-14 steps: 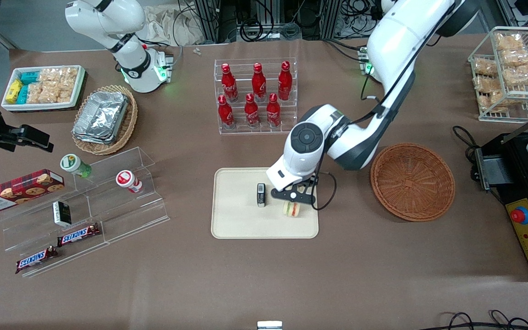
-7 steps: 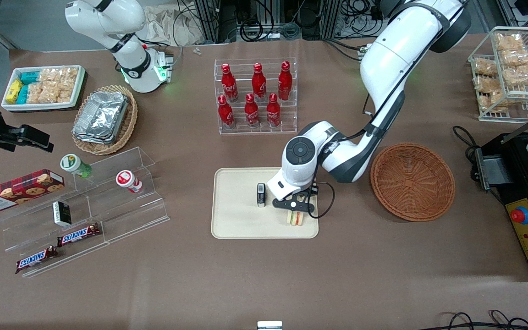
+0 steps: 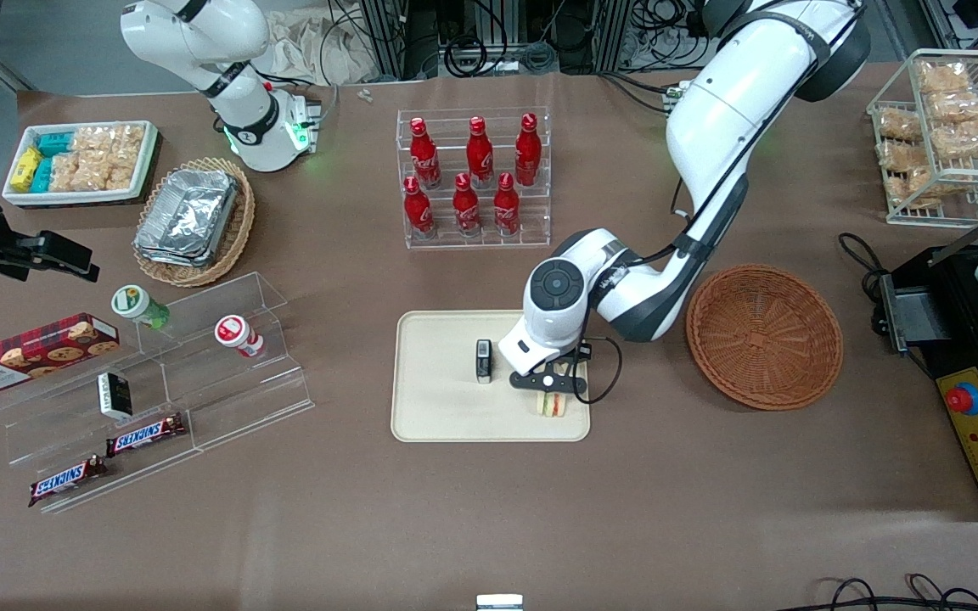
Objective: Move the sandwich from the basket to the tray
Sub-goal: 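Lower the sandwich onto the tray beside the black box and release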
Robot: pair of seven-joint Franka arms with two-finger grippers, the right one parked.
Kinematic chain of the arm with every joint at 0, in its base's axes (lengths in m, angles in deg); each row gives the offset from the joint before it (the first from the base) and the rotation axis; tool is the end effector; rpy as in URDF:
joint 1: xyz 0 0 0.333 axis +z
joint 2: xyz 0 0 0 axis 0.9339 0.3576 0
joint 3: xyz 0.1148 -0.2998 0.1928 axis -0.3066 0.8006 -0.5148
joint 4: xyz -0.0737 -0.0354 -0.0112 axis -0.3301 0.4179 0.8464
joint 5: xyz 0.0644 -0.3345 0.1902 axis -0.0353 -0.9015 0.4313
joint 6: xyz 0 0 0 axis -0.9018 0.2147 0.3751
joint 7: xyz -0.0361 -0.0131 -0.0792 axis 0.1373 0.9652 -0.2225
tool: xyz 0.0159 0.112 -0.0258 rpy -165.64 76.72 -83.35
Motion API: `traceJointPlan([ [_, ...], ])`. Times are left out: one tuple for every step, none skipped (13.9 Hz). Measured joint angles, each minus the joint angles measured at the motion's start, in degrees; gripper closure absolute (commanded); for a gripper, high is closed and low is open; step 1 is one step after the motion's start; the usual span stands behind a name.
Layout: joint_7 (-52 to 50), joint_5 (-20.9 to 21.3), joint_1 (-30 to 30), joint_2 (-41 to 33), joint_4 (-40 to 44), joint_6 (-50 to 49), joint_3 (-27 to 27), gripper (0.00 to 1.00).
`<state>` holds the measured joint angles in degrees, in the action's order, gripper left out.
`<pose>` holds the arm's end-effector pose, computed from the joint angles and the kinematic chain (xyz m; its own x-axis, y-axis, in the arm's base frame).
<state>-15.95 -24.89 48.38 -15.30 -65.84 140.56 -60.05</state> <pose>0.6013 -0.4409 0.2646 0.9932 -0.1155 0.0132 -0.1151 -0.9929 -0.0311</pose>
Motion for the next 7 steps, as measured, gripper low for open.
traceJointPlan([
  [-0.33, 0.05, 0.00, 0.00, 0.01, -0.02, -0.02, 0.00],
  [-0.54, 0.12, 0.00, 0.00, 0.03, -0.03, -0.11, 0.00],
  [-0.68, 0.15, 0.01, 0.00, 0.04, -0.03, -0.24, 0.00],
  [-0.76, 0.19, 0.02, 0.00, 0.07, -0.03, -0.34, 0.00],
  [-0.90, 0.24, 0.02, -0.01, 0.19, -0.03, -0.36, 0.00],
  [-1.27, 0.28, 0.02, -0.12, 0.45, 0.00, -0.35, 0.00],
  [-1.76, 0.30, 0.05, -0.63, 0.86, -0.15, -0.35, 0.00],
])
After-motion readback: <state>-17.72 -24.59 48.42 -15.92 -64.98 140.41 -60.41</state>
